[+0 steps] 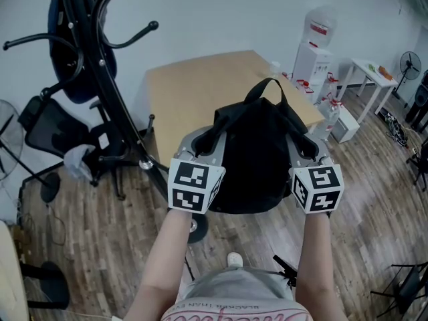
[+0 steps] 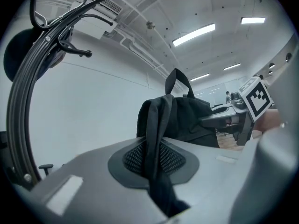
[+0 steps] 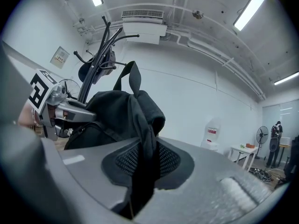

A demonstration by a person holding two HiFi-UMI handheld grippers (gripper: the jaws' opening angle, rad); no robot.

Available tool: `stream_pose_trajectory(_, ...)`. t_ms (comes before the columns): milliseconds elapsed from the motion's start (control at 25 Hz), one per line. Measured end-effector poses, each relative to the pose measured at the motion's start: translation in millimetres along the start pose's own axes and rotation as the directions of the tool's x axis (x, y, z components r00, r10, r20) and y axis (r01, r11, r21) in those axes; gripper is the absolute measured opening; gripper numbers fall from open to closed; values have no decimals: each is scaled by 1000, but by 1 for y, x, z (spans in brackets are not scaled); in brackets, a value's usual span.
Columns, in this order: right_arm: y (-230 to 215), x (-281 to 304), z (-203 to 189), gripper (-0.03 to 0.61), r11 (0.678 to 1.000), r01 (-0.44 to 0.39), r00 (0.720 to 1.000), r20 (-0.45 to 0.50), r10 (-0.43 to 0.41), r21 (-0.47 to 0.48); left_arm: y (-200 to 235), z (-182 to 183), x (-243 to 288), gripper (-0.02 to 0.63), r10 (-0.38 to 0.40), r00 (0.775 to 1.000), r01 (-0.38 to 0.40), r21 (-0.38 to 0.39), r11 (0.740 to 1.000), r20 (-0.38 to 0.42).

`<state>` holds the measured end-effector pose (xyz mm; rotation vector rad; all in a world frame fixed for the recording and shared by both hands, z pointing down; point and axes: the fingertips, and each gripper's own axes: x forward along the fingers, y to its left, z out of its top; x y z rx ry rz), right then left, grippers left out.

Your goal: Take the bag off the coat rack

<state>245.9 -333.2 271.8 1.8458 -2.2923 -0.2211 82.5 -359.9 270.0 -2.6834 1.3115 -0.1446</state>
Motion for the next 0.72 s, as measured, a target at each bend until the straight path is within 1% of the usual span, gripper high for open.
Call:
stream_pose_trajectory(480, -6, -12, 23, 55, 999, 31, 998, 62, -30, -7, -2, 25, -3, 63, -4, 999, 3, 25, 1000, 46)
stream_pose_trajectory(720, -6, -15, 28, 54, 999, 37, 996, 80, -37, -4, -3, 27, -4, 63, -1, 998, -1, 30, 1000, 58)
